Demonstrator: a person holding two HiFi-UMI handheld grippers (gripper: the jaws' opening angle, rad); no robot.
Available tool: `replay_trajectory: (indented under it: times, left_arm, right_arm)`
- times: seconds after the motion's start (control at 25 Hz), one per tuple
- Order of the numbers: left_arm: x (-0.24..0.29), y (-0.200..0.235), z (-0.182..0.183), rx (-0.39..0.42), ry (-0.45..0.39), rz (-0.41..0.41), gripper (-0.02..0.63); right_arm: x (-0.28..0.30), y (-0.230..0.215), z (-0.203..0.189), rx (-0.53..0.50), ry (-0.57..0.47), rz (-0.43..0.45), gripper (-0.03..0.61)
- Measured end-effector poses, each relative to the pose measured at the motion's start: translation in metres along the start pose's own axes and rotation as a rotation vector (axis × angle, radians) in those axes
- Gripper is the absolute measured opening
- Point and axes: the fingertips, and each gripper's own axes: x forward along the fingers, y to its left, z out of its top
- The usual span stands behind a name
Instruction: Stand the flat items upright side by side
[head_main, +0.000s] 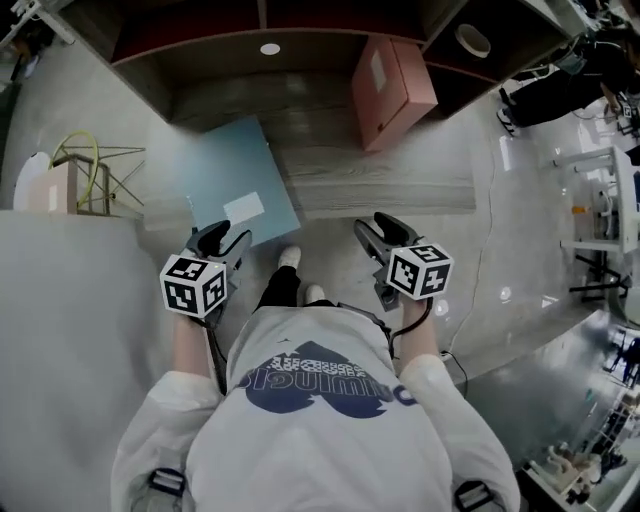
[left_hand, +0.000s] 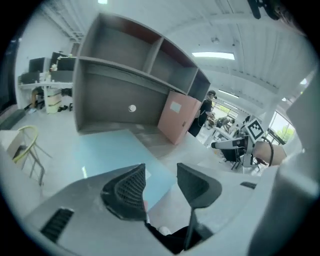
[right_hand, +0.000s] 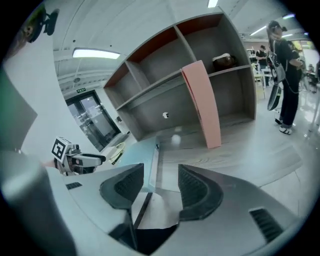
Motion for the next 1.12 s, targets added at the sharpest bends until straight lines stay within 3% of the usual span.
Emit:
replay_trajectory:
  times: [0.32,0.48,0.64,0.92,1.12]
  left_arm:
    - [-0.094,0.003,-0.089,-0.189,-0.103,0.223,0.192]
    - [-0.128,0.002,-0.13,-0.287,-0.141,0.28,0.198]
    - [-0.145,0.007,-0.158,-0.316,-0.116,0.318,0.214]
    - [-0.123,0.042,-0.161,-0.311,-0.009,0.341,0.257]
    - [-0.083,0.07,-0.149,-0.303,0.074,0.264,0.274]
  right_arm:
    - [-0.005,0.074,-0.043,-0.099,0.046,0.199,0.213]
    - [-0.011,0.103,-0.066,-0.126,0.072,0.272,0.215]
    - [-0.007,0.126,-0.076,-0.158,0.106,0.315,0.219]
    - [0.021,0.142,-0.086,-0.197,0.206,0.268,0.242]
    - [0.042,0.146,-0.088,-0.144,0.233,0.199,0.252]
